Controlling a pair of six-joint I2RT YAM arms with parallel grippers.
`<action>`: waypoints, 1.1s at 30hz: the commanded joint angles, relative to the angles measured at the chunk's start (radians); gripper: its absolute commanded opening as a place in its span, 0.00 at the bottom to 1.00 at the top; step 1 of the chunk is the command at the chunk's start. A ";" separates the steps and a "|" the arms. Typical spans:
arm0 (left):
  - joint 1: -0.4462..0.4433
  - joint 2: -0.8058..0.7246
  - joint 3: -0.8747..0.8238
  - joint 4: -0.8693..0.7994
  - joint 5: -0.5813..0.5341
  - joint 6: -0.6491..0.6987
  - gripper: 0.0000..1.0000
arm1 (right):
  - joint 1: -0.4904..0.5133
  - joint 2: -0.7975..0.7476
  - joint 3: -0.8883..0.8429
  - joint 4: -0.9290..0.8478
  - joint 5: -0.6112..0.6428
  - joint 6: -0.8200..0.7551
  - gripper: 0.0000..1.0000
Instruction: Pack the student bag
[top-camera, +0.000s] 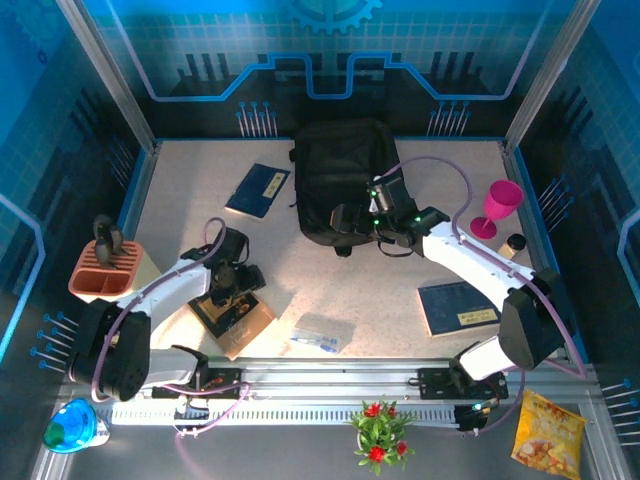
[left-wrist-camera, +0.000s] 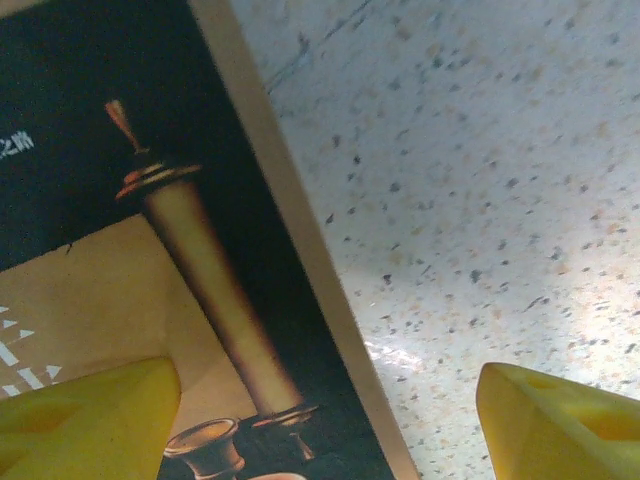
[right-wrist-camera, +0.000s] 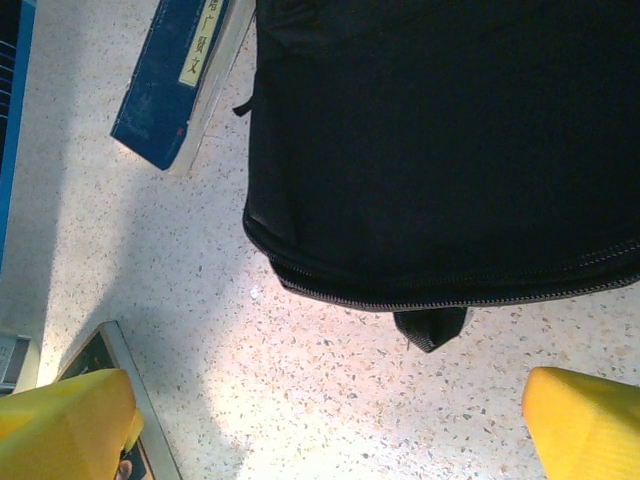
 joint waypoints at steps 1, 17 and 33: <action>-0.038 0.054 -0.039 0.111 0.126 -0.025 0.76 | 0.013 0.019 -0.002 0.015 0.018 -0.013 0.99; -0.078 0.273 0.260 0.218 0.240 -0.068 0.78 | 0.058 0.103 0.064 -0.021 -0.019 -0.088 0.96; 0.101 -0.202 -0.013 -0.015 0.052 -0.045 0.99 | 0.313 0.428 0.335 -0.120 0.011 -0.191 0.93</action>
